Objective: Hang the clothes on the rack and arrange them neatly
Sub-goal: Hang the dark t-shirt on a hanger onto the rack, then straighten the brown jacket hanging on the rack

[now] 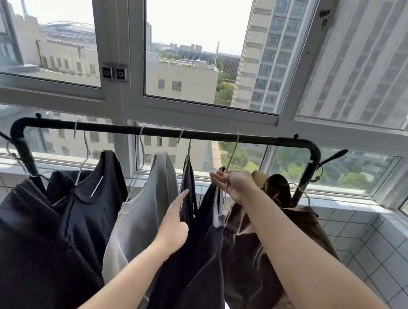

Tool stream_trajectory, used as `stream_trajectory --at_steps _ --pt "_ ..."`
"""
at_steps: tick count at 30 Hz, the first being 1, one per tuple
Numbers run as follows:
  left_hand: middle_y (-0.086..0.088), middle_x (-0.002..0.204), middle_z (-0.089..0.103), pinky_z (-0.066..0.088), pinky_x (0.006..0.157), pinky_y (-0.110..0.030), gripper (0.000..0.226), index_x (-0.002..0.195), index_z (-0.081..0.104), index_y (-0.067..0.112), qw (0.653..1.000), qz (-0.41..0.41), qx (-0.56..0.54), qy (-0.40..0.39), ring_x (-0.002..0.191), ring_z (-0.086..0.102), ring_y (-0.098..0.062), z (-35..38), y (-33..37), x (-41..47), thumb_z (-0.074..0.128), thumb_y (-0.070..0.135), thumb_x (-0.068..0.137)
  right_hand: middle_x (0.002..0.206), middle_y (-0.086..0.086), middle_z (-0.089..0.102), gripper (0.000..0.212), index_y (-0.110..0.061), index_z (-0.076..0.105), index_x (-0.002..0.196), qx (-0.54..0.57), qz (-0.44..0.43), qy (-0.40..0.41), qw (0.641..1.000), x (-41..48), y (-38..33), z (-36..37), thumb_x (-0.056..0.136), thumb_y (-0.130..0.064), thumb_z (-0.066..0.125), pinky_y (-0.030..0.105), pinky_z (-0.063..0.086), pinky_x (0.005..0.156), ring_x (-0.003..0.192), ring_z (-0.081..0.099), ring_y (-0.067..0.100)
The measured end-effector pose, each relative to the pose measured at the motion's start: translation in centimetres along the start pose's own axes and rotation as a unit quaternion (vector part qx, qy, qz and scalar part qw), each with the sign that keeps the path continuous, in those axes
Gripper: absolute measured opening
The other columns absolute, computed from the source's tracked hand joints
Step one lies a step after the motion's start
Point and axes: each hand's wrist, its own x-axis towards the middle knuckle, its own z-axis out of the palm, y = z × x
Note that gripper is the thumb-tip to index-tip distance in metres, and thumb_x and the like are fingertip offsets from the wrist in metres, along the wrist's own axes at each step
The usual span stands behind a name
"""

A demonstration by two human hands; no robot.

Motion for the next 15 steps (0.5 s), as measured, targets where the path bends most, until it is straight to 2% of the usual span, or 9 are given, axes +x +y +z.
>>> stream_trajectory --at_steps 2,4,5,6,8,10,12,13,15 --pt "0.012 0.157 0.022 0.05 0.095 -0.028 0.094 0.144 0.022 0.046 1.0 0.014 0.01 0.0 0.14 0.033 -0.022 0.0 0.2 -0.3 0.032 -0.017 0.076 0.103 0.024 0.051 0.044 0.015 0.027 0.136 -0.006 -0.007 0.0 1.0 0.4 0.1 0.1 0.093 0.016 0.025 0.037 0.058 0.065 0.08 0.064 0.031" --pt "0.013 0.157 0.017 0.044 0.086 -0.013 0.095 0.146 0.015 0.046 0.999 0.028 0.02 0.002 0.143 0.023 -0.014 0.1 0.6 -0.5 0.032 -0.018 0.078 0.107 0.026 0.052 0.042 0.014 0.029 0.135 -0.019 -0.015 0.002 1.0 0.7 0.1 0.0 0.093 0.016 0.027 0.036 0.058 0.064 0.08 0.064 0.031" --pt "0.013 0.158 0.014 0.043 0.085 -0.013 0.097 0.146 0.012 0.048 0.999 0.034 0.022 0.007 0.143 0.022 -0.012 0.2 0.7 -0.6 0.033 -0.018 0.079 0.112 0.028 0.052 0.041 0.014 0.03 0.134 -0.029 -0.016 0.002 0.999 0.8 0.2 0.0 0.093 0.015 0.029 0.035 0.058 0.065 0.08 0.064 0.03" --pt "0.013 0.158 0.012 0.046 0.087 -0.018 0.098 0.144 0.009 0.052 0.999 0.04 0.023 0.016 0.143 0.022 -0.013 0.3 0.9 -0.6 0.035 -0.017 0.08 0.115 0.029 0.052 0.04 0.014 0.032 0.133 -0.042 -0.015 0.004 0.999 1.0 0.3 -0.2 0.094 0.013 0.032 0.035 0.058 0.067 0.081 0.064 0.03" --pt "0.012 0.159 0.007 0.046 0.101 -0.036 0.098 0.141 0.005 0.057 0.997 0.052 0.046 0.045 0.145 0.018 -0.015 0.6 1.2 -0.7 0.04 -0.014 0.082 0.109 0.026 0.055 0.035 0.013 0.038 0.129 -0.064 -0.012 0.009 0.998 1.3 0.7 -0.7 0.094 0.008 0.038 0.036 0.058 0.074 0.087 0.064 0.032" --pt "0.009 0.16 0.002 0.027 0.116 -0.047 0.092 0.144 0.006 0.048 0.988 0.074 0.103 0.09 0.148 0.005 -0.014 0.9 1.6 -0.6 0.046 -0.008 0.084 0.095 0.021 0.056 0.027 0.011 0.05 0.119 -0.113 -0.027 0.021 0.993 1.4 0.9 -1.5 0.094 0.003 0.044 0.034 0.057 0.079 0.091 0.061 0.03" --pt "0.009 0.16 0.003 0.011 0.121 -0.045 0.082 0.147 0.012 0.036 0.972 0.131 0.157 0.113 0.148 -0.003 -0.011 1.4 2.1 -0.3 0.048 -0.004 0.085 0.089 0.017 0.056 0.02 0.0 0.056 0.112 -0.175 -0.057 0.036 0.982 1.3 0.9 -2.7 0.093 -0.001 0.048 0.032 0.056 0.08 0.089 0.059 0.025" --pt "0.011 0.16 0.004 0.009 0.121 -0.043 0.078 0.147 0.016 0.034 0.967 0.156 0.169 0.107 0.148 -0.003 -0.011 1.9 2.5 -0.1 0.049 -0.002 0.086 0.089 0.014 0.057 0.025 -0.005 0.053 0.118 -0.199 -0.074 0.047 0.976 1.2 0.8 -3.5 0.093 -0.003 0.049 0.033 0.056 0.081 0.088 0.059 0.024" --pt "0.014 0.159 0.007 0.012 0.121 -0.04 0.07 0.146 0.021 0.034 0.966 0.182 0.169 0.075 0.148 0.001 -0.01 3.0 3.4 0.0 0.05 0.004 0.089 0.095 0.009 0.06 0.035 -0.002 0.051 0.127 -0.261 -0.112 0.085 0.955 1.0 0.5 -5.1 0.092 -0.007 0.051 0.037 0.055 0.087 0.089 0.061 0.022"
